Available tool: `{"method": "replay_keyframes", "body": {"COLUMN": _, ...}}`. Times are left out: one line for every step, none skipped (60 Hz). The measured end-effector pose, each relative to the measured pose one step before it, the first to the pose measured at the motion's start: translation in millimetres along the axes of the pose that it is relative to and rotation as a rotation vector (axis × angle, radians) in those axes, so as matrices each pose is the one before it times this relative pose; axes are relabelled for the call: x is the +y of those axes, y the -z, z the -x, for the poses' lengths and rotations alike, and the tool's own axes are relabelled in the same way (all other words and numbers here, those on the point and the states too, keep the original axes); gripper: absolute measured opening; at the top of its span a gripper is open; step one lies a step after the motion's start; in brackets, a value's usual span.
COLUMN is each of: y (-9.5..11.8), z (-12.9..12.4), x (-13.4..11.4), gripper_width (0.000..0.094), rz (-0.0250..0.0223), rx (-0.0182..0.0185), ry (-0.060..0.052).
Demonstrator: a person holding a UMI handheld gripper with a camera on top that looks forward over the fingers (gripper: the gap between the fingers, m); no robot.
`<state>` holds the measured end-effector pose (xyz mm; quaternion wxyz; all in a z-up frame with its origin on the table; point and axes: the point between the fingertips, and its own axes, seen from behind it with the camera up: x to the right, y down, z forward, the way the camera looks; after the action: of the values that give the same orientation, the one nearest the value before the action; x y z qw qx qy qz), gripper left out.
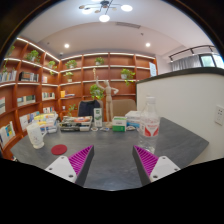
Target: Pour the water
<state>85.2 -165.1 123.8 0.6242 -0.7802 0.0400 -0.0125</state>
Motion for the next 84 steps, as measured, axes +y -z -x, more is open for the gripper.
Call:
{"method": "replay_keyframes", "body": {"y": -1.53, "z": -11.89, "x": 8.58, "gripper_width": 0.0814, "rz": -0.00243, "rx": 0.00775, "ry": 0.0012}}
{"method": "replay_keyframes", "body": {"y": -5.68, "z": -19.34, "x": 8.75, "gripper_width": 0.0814, "rz": -0.00424, "rx": 0.00654, "ry": 0.001}}
{"method": "replay_keyframes", "body": {"y": -4.51, "z": -11.56, "x": 2.97, "gripper_width": 0.0813, "rz": -0.00217, "rx": 0.00972, "ry": 0.0}}
{"method": "replay_keyframes", "body": {"y": -7.47, "z": -21.97, "x": 0.94, "gripper_width": 0.081, "rz": -0.00613, "rx": 0.00632, "ry": 0.0026}}
{"method": "replay_keyframes", "body": {"y": -5.76, "z": -11.13, "x": 0.69, "gripper_width": 0.081, "rz": -0.00317, "rx": 0.00982, "ry": 0.0007}}
{"method": "replay_keyframes", "body": {"y": -4.1, "z": -10.26, "x": 1.28, "gripper_width": 0.081, "rz": -0.00278, "rx": 0.00956, "ry": 0.003}}
{"method": "replay_keyframes", "body": {"y": -3.33, "z": -9.16, "x": 0.92, "gripper_width": 0.0811, "rz": -0.00134, "rx": 0.00852, "ry": 0.0043}}
{"method": "replay_keyframes", "body": {"y": -3.99, "z": -8.55, "x": 0.03, "gripper_width": 0.0811, "rz": -0.00183, "rx": 0.00833, "ry": 0.0047}}
{"method": "replay_keyframes", "body": {"y": -4.36, "z": -7.99, "x": -0.22, "gripper_width": 0.0811, "rz": -0.00236, "rx": 0.00931, "ry": 0.004}}
{"method": "replay_keyframes", "body": {"y": -4.34, "z": -7.59, "x": -0.53, "gripper_width": 0.081, "rz": -0.00245, "rx": 0.00939, "ry": 0.0032}}
{"method": "replay_keyframes", "body": {"y": -5.2, "z": -6.06, "x": -1.08, "gripper_width": 0.0811, "rz": -0.00354, "rx": 0.0075, "ry": 0.0029}}
{"method": "replay_keyframes", "body": {"y": -5.04, "z": -5.03, "x": -1.95, "gripper_width": 0.0812, "rz": -0.00546, "rx": 0.00516, "ry": 0.0026}}
{"method": "replay_keyframes", "body": {"y": -4.72, "z": -4.09, "x": -2.07, "gripper_width": 0.0808, "rz": -0.00733, "rx": 0.0028, "ry": 0.0022}}
{"method": "replay_keyframes", "body": {"y": -4.93, "z": -3.13, "x": -2.4, "gripper_width": 0.0803, "rz": -0.0083, "rx": -0.00011, "ry": 0.003}}
{"method": "replay_keyframes", "body": {"y": -4.64, "z": -2.62, "x": -2.24, "gripper_width": 0.0803, "rz": -0.00731, "rx": -0.00146, "ry": 0.0039}}
{"method": "replay_keyframes", "body": {"y": -5.08, "z": -2.3, "x": -2.16, "gripper_width": 0.0805, "rz": -0.00692, "rx": -0.00213, "ry": 0.0043}}
{"method": "replay_keyframes", "body": {"y": -5.16, "z": -2.29, "x": -1.46, "gripper_width": 0.0807, "rz": -0.00547, "rx": -0.00189, "ry": 0.0036}}
{"method": "replay_keyframes", "body": {"y": -4.69, "z": -1.93, "x": -1.32, "gripper_width": 0.0809, "rz": -0.00377, "rx": -0.00233, "ry": 0.0031}}
{"method": "replay_keyframes", "body": {"y": -4.55, "z": -1.71, "x": -0.98, "gripper_width": 0.0808, "rz": -0.00364, "rx": -0.00323, "ry": 0.002}}
{"method": "replay_keyframes", "body": {"y": -4.55, "z": -1.25, "x": -0.88, "gripper_width": 0.0808, "rz": -0.00344, "rx": -0.0045, "ry": 0.0005}}
{"method": "replay_keyframes", "body": {"y": -4.5, "z": -0.6, "x": -0.88, "gripper_width": 0.0809, "rz": -0.00353, "rx": -0.00546, "ry": 0.0006}}
{"method": "replay_keyframes", "body": {"y": -4.39, "z": -0.34, "x": -0.47, "gripper_width": 0.0807, "rz": -0.00259, "rx": -0.00723, "ry": 0.0011}}
{"method": "replay_keyframes", "body": {"y": -4.41, "z": 0.39, "x": -0.96, "gripper_width": 0.0806, "rz": -0.00334, "rx": -0.00938, "ry": 0.0019}}
{"method": "replay_keyframes", "body": {"y": -4.84, "z": 0.55, "x": -0.93, "gripper_width": 0.0808, "rz": -0.00388, "rx": -0.0094, "ry": 0.0014}}
{"method": "replay_keyframes", "body": {"y": -4.3, "z": 0.34, "x": -0.87, "gripper_width": 0.0807, "rz": -0.00435, "rx": -0.0075, "ry": 0.0002}}
{"method": "replay_keyframes", "body": {"y": -4.03, "z": -0.06, "x": -0.6, "gripper_width": 0.0809, "rz": -0.00396, "rx": -0.00577, "ry": -0.0011}}
{"method": "replay_keyframes", "body": {"y": -4.05, "z": 0.3, "x": -0.32, "gripper_width": 0.0808, "rz": -0.00163, "rx": -0.00578, "ry": -0.0016}}
{"method": "replay_keyframes", "body": {"y": -4.0, "z": 1.15, "x": -0.09, "gripper_width": 0.0801, "rz": 0.00024, "rx": -0.00902, "ry": -0.0009}}
{"method": "replay_keyframes", "body": {"y": -3.43, "z": 1.33, "x": -0.22, "gripper_width": 0.079, "rz": 0.00008, "rx": -0.01026, "ry": -0.0003}}
{"method": "replay_keyframes", "body": {"y": -3.37, "z": 0.81, "x": -0.61, "gripper_width": 0.0777, "rz": -0.00123, "rx": -0.00862, "ry": -0.0018}}
{"method": "replay_keyframes", "body": {"y": -2.71, "z": 0.48, "x": -1.25, "gripper_width": 0.0751, "rz": -0.00455, "rx": -0.00655, "ry": -0.0026}}
{"method": "replay_keyframes", "body": {"y": -2.9, "z": 0.89, "x": -1.55, "gripper_width": 0.0723, "rz": -0.00641, "rx": -0.00528, "ry": -0.0021}}
{"method": "replay_keyframes", "body": {"y": -2.67, "z": 0.73, "x": -1.48, "gripper_width": 0.0688, "rz": -0.00627, "rx": -0.00617, "ry": -0.0005}}
{"method": "replay_keyframes", "body": {"y": -2.2, "z": 0.86, "x": -1.52, "gripper_width": 0.0649, "rz": -0.00662, "rx": -0.00528, "ry": 0.0014}}
{"method": "replay_keyframes", "body": {"y": -1.55, "z": 0.24, "x": -1.42, "gripper_width": 0.0611, "rz": -0.0069, "rx": -0.0025, "ry": 0.0018}}
{"method": "replay_keyframes", "body": {"y": -1.39, "z": -0.44, "x": -1.34, "gripper_width": 0.0554, "rz": -0.00723, "rx": -0.00003, "ry": 0.0028}}
{"method": "replay_keyframes", "body": {"y": -0.93, "z": 0.01, "x": -0.89, "gripper_width": 0.0548, "rz": -0.00488, "rx": 0.00011, "ry": 0.0032}}
{"method": "replay_keyframes", "body": {"y": 1.64, "z": -0.13, "x": 0.0, "gripper_width": 0.0546, "rz": -0.00179, "rx": -0.00028, "ry": 0.0029}}
{"method": "replay_keyframes", "body": {"y": -2.59, "z": 0.32, "x": -0.13, "gripper_width": 0.0526, "rz": -0.0012, "rx": -0.00153, "ry": 0.0009}}
{"method": "replay_keyframes", "body": {"y": -0.15, "z": 0.85, "x": -0.16, "gripper_width": 0.0496, "rz": -0.00178, "rx": -0.00333, "ry": 0.0015}}
{"method": "replay_keyframes", "body": {"y": 0.13, "z": 0.96, "x": -0.16, "gripper_width": 0.0489, "rz": -0.00165, "rx": -0.00382, "ry": 0.0013}}
{"method": "replay_keyframes", "body": {"y": 1.98, "z": -0.46, "x": -1.01, "gripper_width": 0.0467, "rz": -0.00538, "rx": 0.00164, "ry": 0.0012}}
{"method": "replay_keyframes", "body": {"y": -1.78, "z": -2.39, "x": -0.23, "gripper_width": 0.0439, "rz": -0.00124, "rx": 0.01078, "ry": -0.0065}}
{"method": "replay_keyframes", "body": {"y": 1.98, "z": -3.66, "x": 0.14, "gripper_width": 0.0395, "rz": -0.00232, "rx": 0.01679, "ry": -0.0092}}
{"method": "replay_keyframes", "body": {"y": -1.78, "z": -2.75, "x": -0.19, "gripper_width": 0.0386, "rz": -0.00256, "rx": 0.01403, "ry": -0.0088}}
{"method": "replay_keyframes", "body": {"y": -0.3, "z": -1.08, "x": -0.1, "gripper_width": 0.0359, "rz": -0.00408, "rx": 0.00771, "ry": -0.0018}}
{"method": "replay_keyframes", "body": {"y": -0.11, "z": -0.89, "x": 0.54, "gripper_width": 0.0356, "rz": -0.00055, "rx": 0.00605, "ry": 0.0033}}
{"method": "replay_keyframes", "body": {"y": 0.98, "z": 1.82, "x": -0.62, "gripper_width": 0.0355, "rz": 0.00083, "rx": 0.00342, "ry": 0.0077}}
{"method": "replay_keyframes", "body": {"y": -0.29, "z": 1.01, "x": 0.25, "gripper_width": 0.032, "rz": 0.00375, "rx": -0.00296, "ry": 0.0066}}
{"method": "replay_keyframes", "body": {"y": -0.25, "z": 0.11, "x": -0.35, "gripper_width": 0.0319, "rz": 0.00138, "rx": 0.0013, "ry": 0.0015}}
{"method": "replay_keyframes", "body": {"y": -0.45, "z": -0.2, "x": 0.08, "gripper_width": 0.0318, "rz": 0.00334, "rx": 0.00513, "ry": -0.003}}
{"method": "replay_keyframes", "body": {"y": -0.44, "z": -0.51, "x": -0.1, "gripper_width": 0.0318, "rz": 0.00159, "rx": 0.00656, "ry": -0.0021}}
{"method": "replay_keyframes", "body": {"y": -0.26, "z": 0.69, "x": 0.35, "gripper_width": 0.0319, "rz": 0.00331, "rx": 0.00124, "ry": 0.0026}}
{"method": "replay_keyframes", "body": {"y": -0.23, "z": 1.23, "x": -0.3, "gripper_width": 0.0318, "rz": 0.00186, "rx": -0.00221, "ry": 0.0069}}
{"method": "replay_keyframes", "body": {"y": -9.11, "z": -2.94, "x": 0.88, "gripper_width": 0.0318, "rz": 0.00307, "rx": -0.00505, "ry": 0.006}}
{"method": "replay_keyframes", "body": {"y": 9.58, "z": 2.7, "x": -0.75, "gripper_width": 0.0318, "rz": 0.00393, "rx": 0.00746, "ry": 0.0079}}
{"method": "replay_keyframes", "body": {"y": 1.0, "z": -0.08, "x": 0.3, "gripper_width": 0.0318, "rz": 0.00576, "rx": 0.00501, "ry": 0.0044}}
{"method": "replay_keyframes", "body": {"y": 0.19, "z": 0.85, "x": 0.41, "gripper_width": 0.0318, "rz": 0.00814, "rx": 0.00394, "ry": 0.0056}}
{"method": "replay_keyframes", "body": {"y": 0.88, "z": 2.21, "x": 0.79, "gripper_width": 0.0319, "rz": 0.00992, "rx": -0.00118, "ry": 0.0091}}
{"method": "replay_keyframes", "body": {"y": 1.27, "z": 3.36, "x": 0.07, "gripper_width": 0.0319, "rz": 0.00777, "rx": -0.00374, "ry": 0.0102}}
{"method": "replay_keyframes", "body": {"y": 1.6, "z": 3.38, "x": -0.81, "gripper_width": 0.0319, "rz": 0.00553, "rx": -0.00312, "ry": 0.011}}
{"method": "replay_keyframes", "body": {"y": -4.22, "z": 0.61, "x": -1.05, "gripper_width": 0.0319, "rz": 0.00433, "rx": -0.00481, "ry": 0.0102}}
{"method": "replay_keyframes", "body": {"y": 2.84, "z": 5.77, "x": -1.75, "gripper_width": 0.0319, "rz": 0.00305, "rx": 0.00581, "ry": 0.018}}
{"method": "replay_keyframes", "body": {"y": 1.54, "z": 3.92, "x": -1.92, "gripper_width": 0.0319, "rz": 0.00418, "rx": 0.00259, "ry": 0.0205}}
{"method": "replay_keyframes", "body": {"y": 1.1, "z": 4.8, "x": -2.52, "gripper_width": 0.0319, "rz": 0.00279, "rx": 0.00306, "ry": 0.0242}}
{"method": "replay_keyframes", "body": {"y": 0.71, "z": 5.16, "x": -3.54, "gripper_width": 0.032, "rz": 0.0001, "rx": 0.00267, "ry": 0.0288}}
{"method": "replay_keyframes", "body": {"y": 0.98, "z": 6.09, "x": -3.8, "gripper_width": 0.032, "rz": -0.00079, "rx": 0.00191, "ry": 0.0309}}
{"method": "replay_keyframes", "body": {"y": 1.11, "z": 6.45, "x": -4.38, "gripper_width": 0.0318, "rz": -0.00143, "rx": 0.00115, "ry": 0.0319}}
{"method": "replay_keyframes", "body": {"y": 1.13, "z": 6.75, "x": -3.99, "gripper_width": 0.0318, "rz": -0.0004, "rx": 0.00067, "ry": 0.0334}}
{"method": "replay_keyframes", "body": {"y": -1.88, "z": 4.62, "x": -2.67, "gripper_width": 0.0318, "rz": 0.00168, "rx": -0.00596, "ry": 0.0304}}
{"method": "replay_keyframes", "body": {"y": 2.56, "z": 9.69, "x": -5.21, "gripper_width": 0.0319, "rz": 0.00371, "rx": 0.00437, "ry": 0.0365}}
{"method": "replay_keyframes", "body": {"y": 0.91, "z": 7.9, "x": -5.34, "gripper_width": 0.0319, "rz": 0.00232, "rx": 0.00018, "ry": 0.035}}
{"method": "replay_keyframes", "body": {"y": 1.17, "z": 8.17, "x": -5.79, "gripper_width": 0.0319, "rz": 0.00033, "rx": -0.00106, "ry": 0.0353}}
{"method": "replay_keyframes", "body": {"y": 0.62, "z": 8.14, "x": -6.02, "gripper_width": 0.032, "rz": -0.00149, "rx": -0.00263, "ry": 0.0346}}
{"method": "replay_keyframes", "body": {"y": -0.9, "z": 6.76, "x": -5.86, "gripper_width": 0.032, "rz": -0.00415, "rx": -0.00712, "ry": 0.0328}}
{"method": "replay_keyframes", "body": {"y": 1.65, "z": 9.9, "x": -7.95, "gripper_width": 0.032, "rz": -0.00146, "rx": 0.00063, "ry": 0.0362}}
{"method": "replay_keyframes", "body": {"y": -1.06, "z": 6.31, "x": -6.16, "gripper_width": 0.0319, "rz": -0.00468, "rx": -0.00609, "ry": 0.0328}}
{"method": "replay_keyframes", "body": {"y": -0.22, "z": 7.67, "x": -7.29, "gripper_width": 0.0321, "rz": -0.00348, "rx": -0.00213, "ry": 0.0346}}
{"method": "replay_keyframes", "body": {"y": -5.1, "z": 10.25, "x": -7.13, "gripper_width": 0.032, "rz": -0.00512, "rx": -0.003, "ry": 0.0341}}
{"method": "replay_keyframes", "body": {"y": 4.25, "z": 6.78, "x": -8.06, "gripper_width": 0.032, "rz": -0.00293, "rx": 0.0004, "ry": 0.0374}}
{"method": "replay_keyframes", "body": {"y": 0.43, "z": 6.59, "x": -8.02, "gripper_width": 0.032, "rz": -0.00376, "rx": -0.00291, "ry": 0.0371}}
{"method": "replay_keyframes", "body": {"y": 0.73, "z": 6.92, "x": -8.56, "gripper_width": 0.032, "rz": -0.00485, "rx": -0.00216, "ry": 0.0367}}
{"method": "replay_keyframes", "body": {"y": -2.93, "z": 6.16, "x": -8.88, "gripper_width": 0.032, "rz": -0.00602, "rx": -0.00514, "ry": 0.0348}}
{"method": "replay_keyframes", "body": {"y": 0.46, "z": 6.25, "x": -8.69, "gripper_width": 0.0319, "rz": -0.0049, "rx": -0.00242, "ry": 0.0355}}
